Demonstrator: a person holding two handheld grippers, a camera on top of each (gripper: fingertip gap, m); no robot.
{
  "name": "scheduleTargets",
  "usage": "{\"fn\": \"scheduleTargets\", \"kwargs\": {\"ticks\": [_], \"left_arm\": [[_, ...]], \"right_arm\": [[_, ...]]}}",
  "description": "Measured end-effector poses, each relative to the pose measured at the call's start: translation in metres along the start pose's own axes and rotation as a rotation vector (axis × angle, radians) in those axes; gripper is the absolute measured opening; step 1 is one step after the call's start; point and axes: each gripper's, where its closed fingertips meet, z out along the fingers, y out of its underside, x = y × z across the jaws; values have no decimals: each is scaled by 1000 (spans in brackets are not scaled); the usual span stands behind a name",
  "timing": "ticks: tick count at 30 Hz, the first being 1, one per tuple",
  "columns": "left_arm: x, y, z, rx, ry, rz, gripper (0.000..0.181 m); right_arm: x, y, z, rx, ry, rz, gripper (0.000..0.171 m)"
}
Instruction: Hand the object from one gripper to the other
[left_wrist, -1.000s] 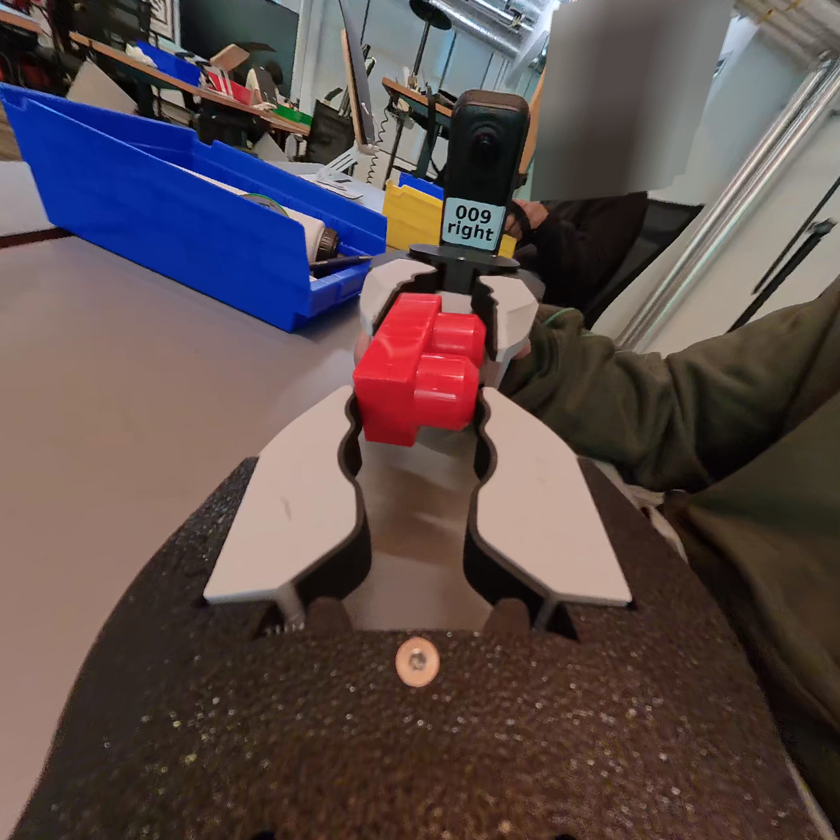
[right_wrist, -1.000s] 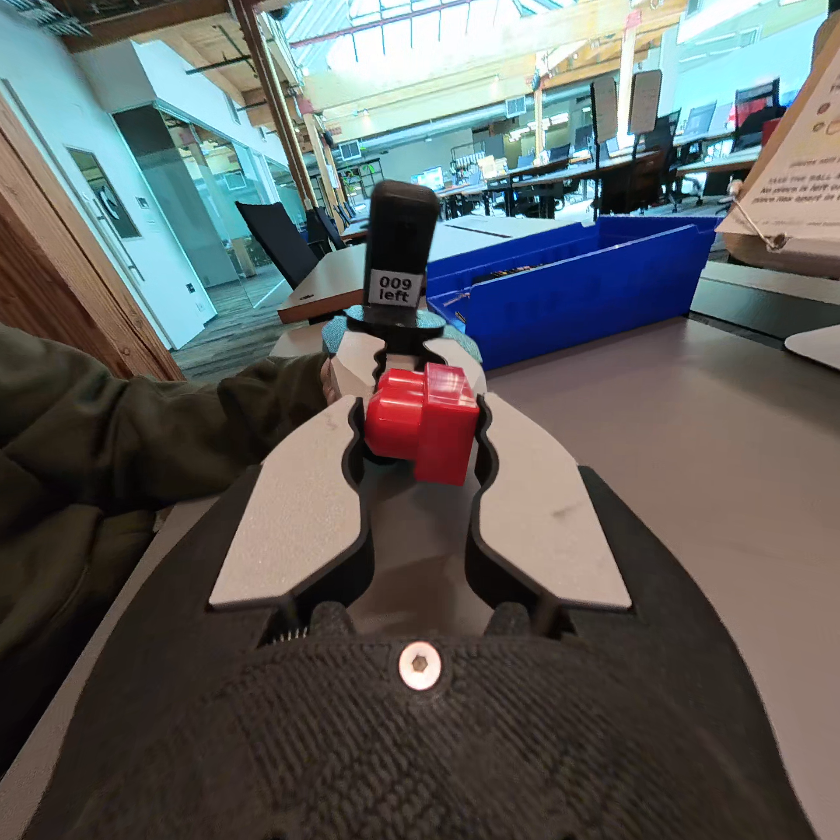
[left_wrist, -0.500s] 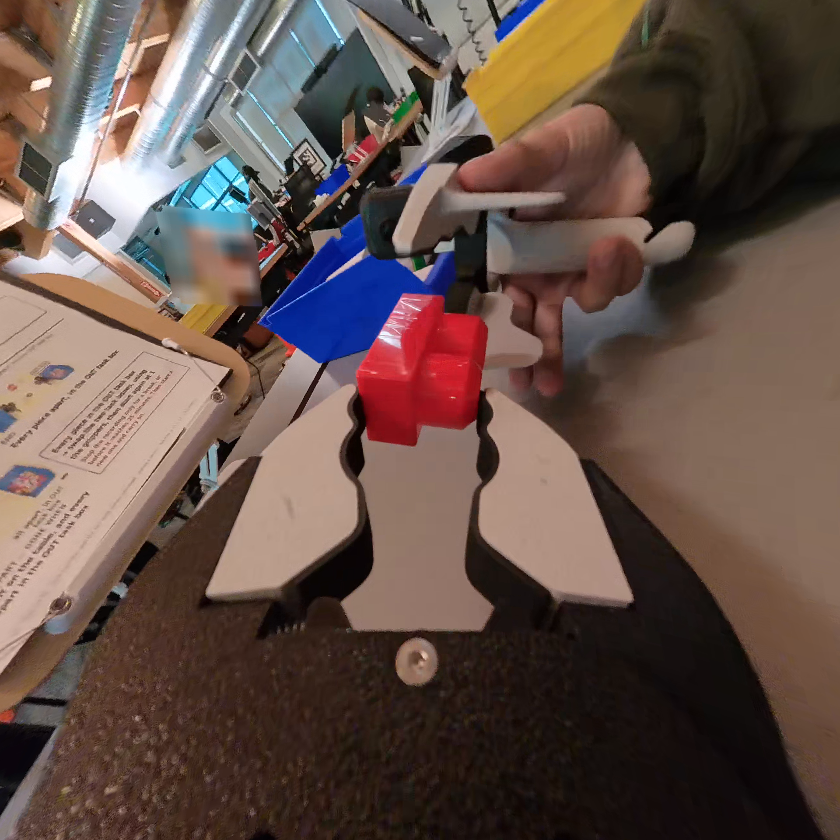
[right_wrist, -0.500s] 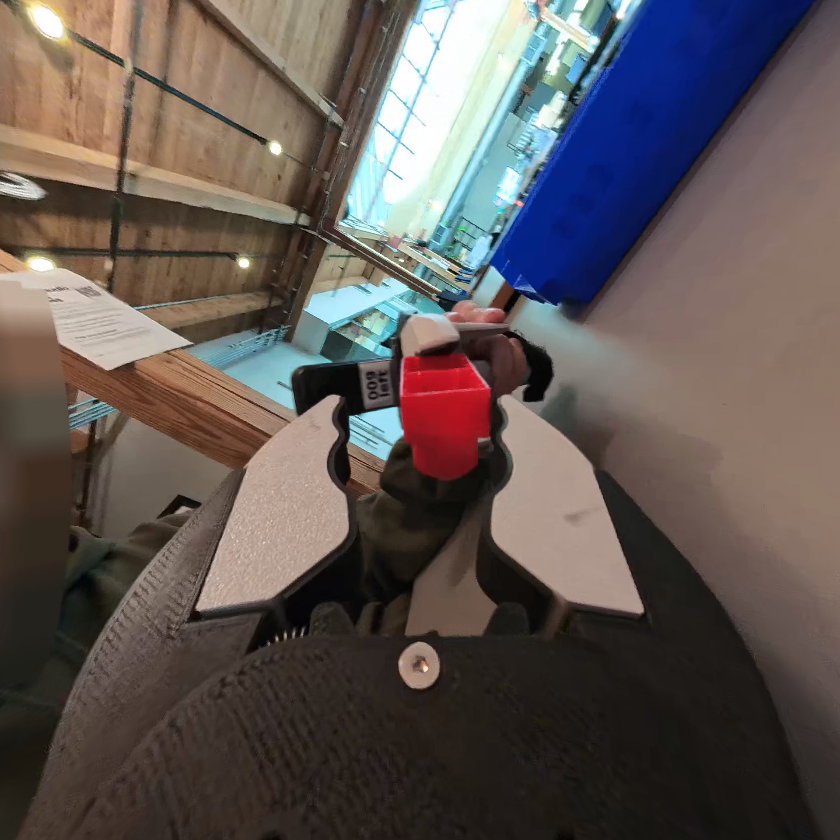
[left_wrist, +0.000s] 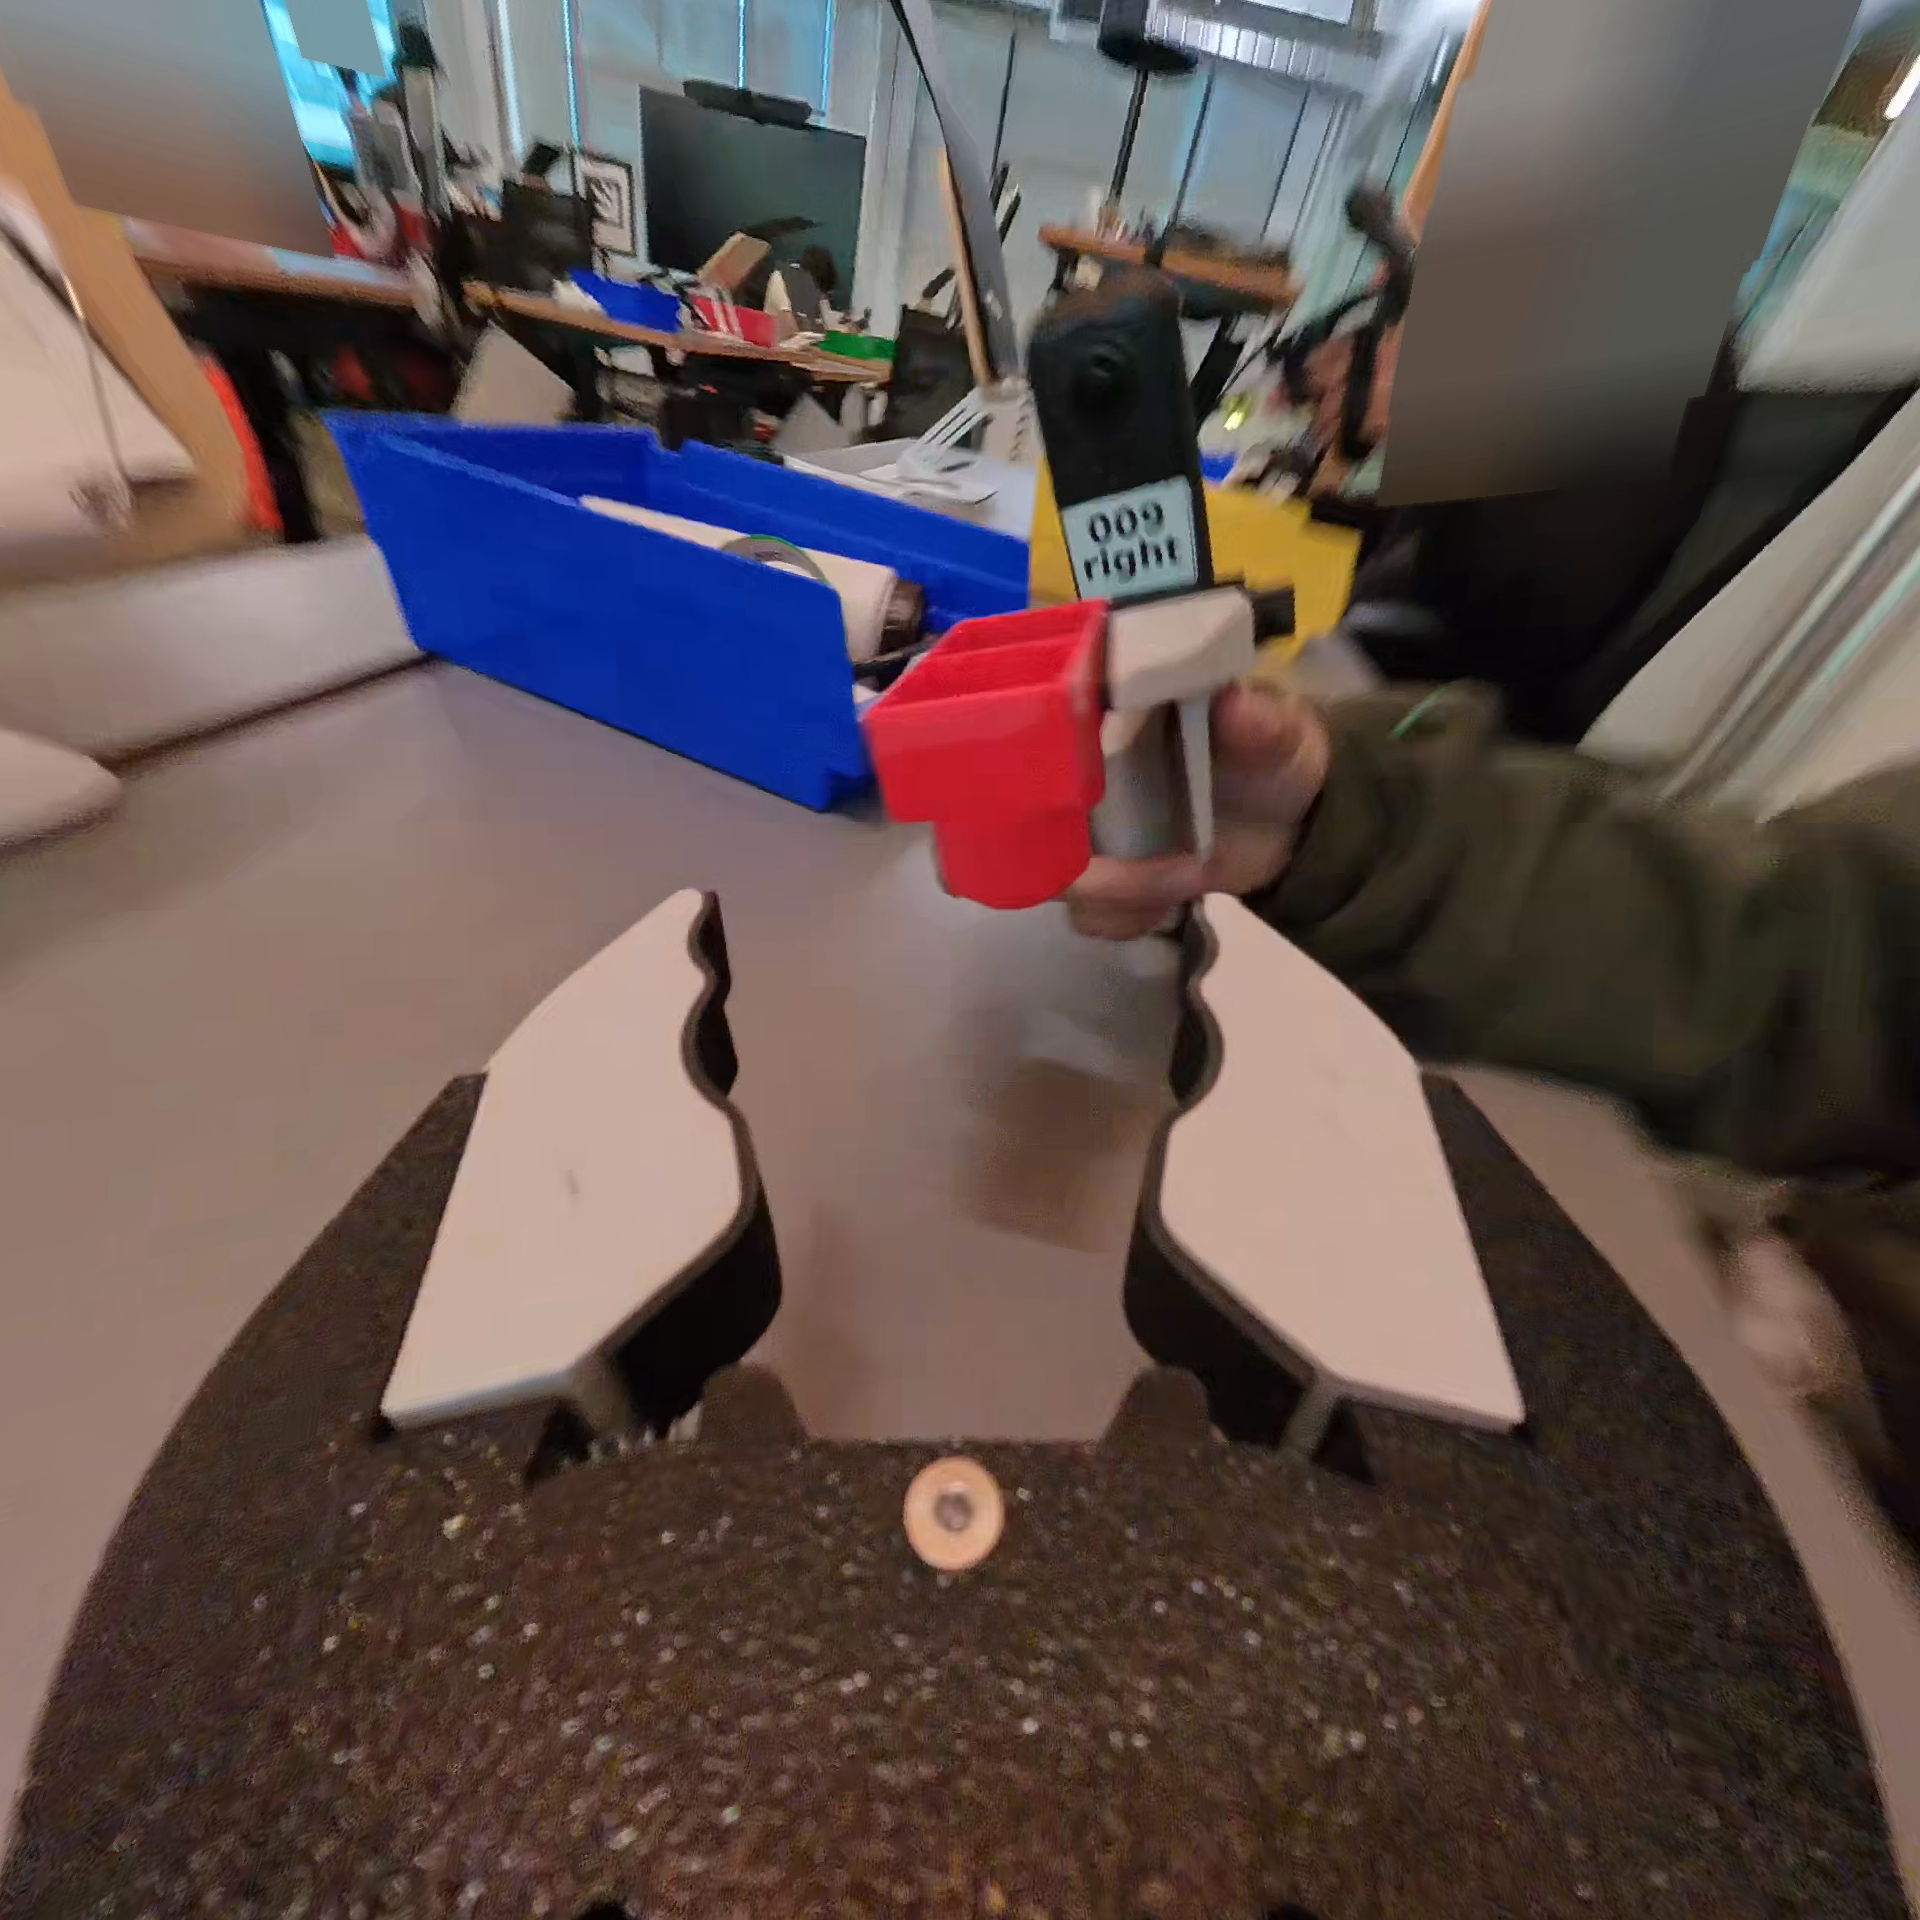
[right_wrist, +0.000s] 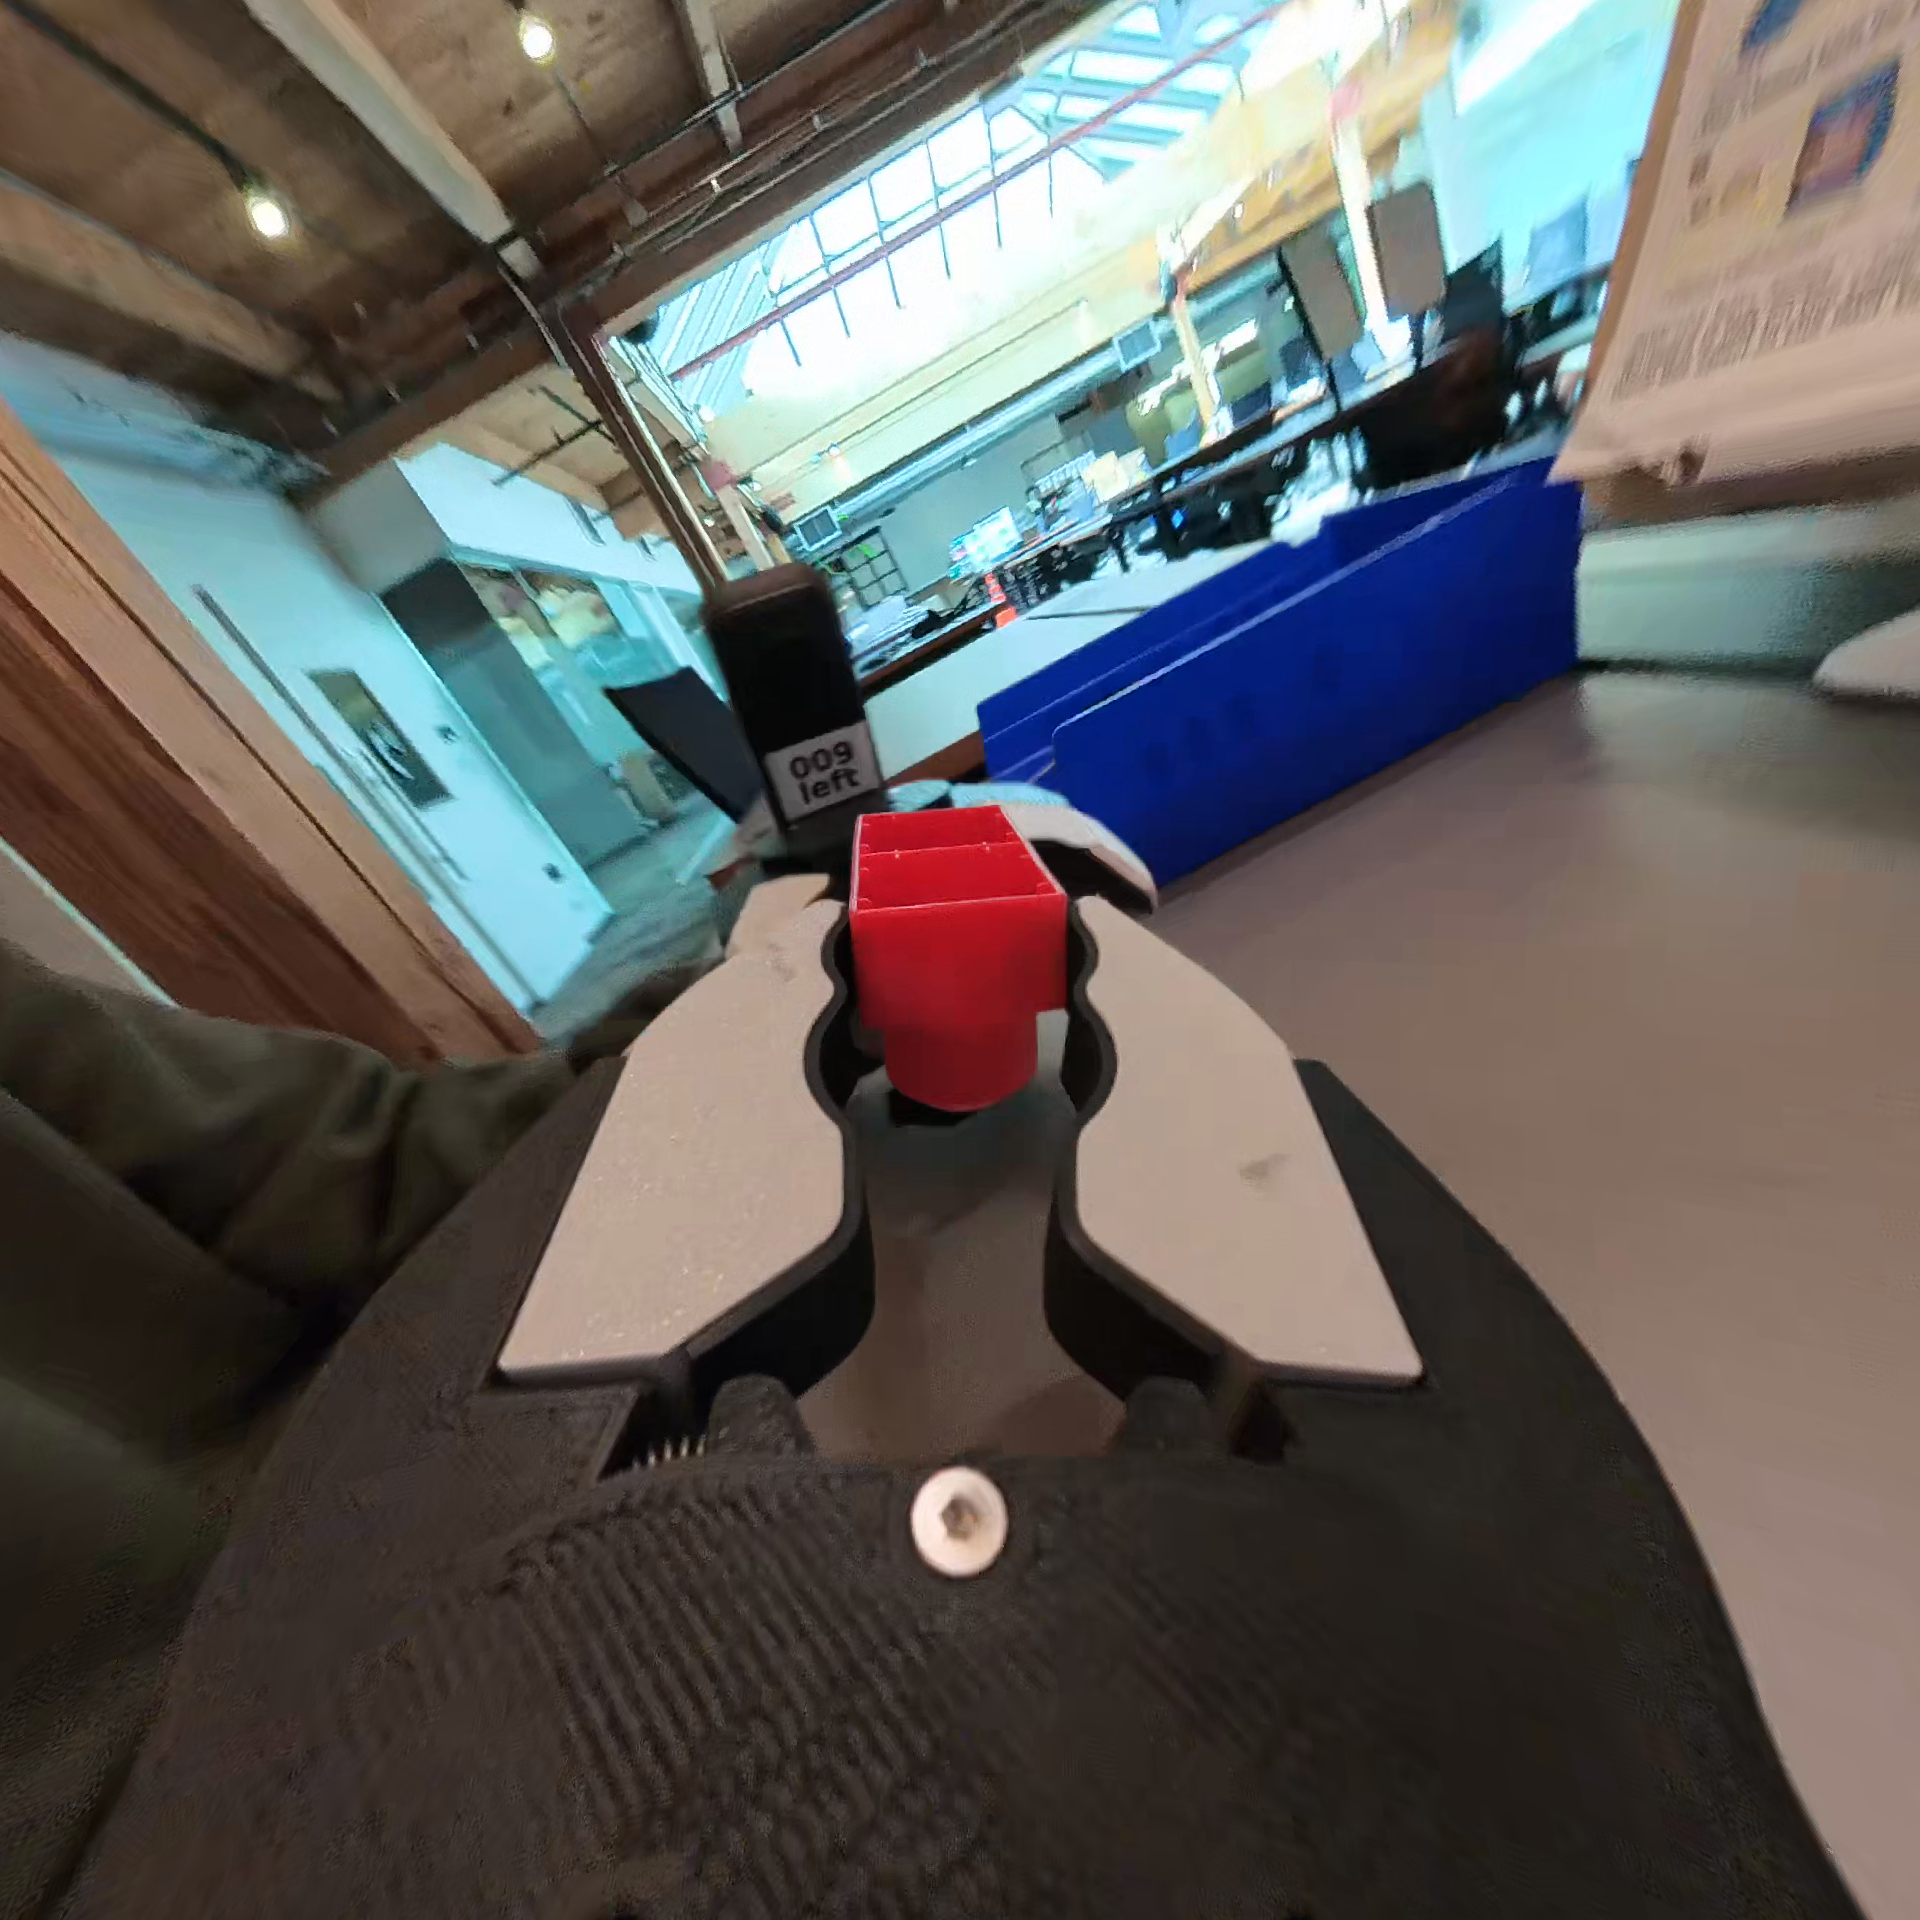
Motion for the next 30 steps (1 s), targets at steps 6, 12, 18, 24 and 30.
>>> {"fn": "scheduleTargets", "kwargs": {"ticks": [6,12,18,24,30], "left_arm": [[3,-9,-5,98,114,-178,62],[14,-1,-3,24,92,93,36],[3,-5,-3,50,30,47,36],[-20,-22,-16,193,-36,-149,36],[-23,-21,-8,204,-58,-222,36]], "right_arm": [[-7,13,4,-123,57,-339,36],[-11,18,11,-125,23,-282,36],[2,13,7,-91,123,-304,43],[22,8,3,-79,293,-424,56],[26,-1,1,-61,506,-811,41]]}}
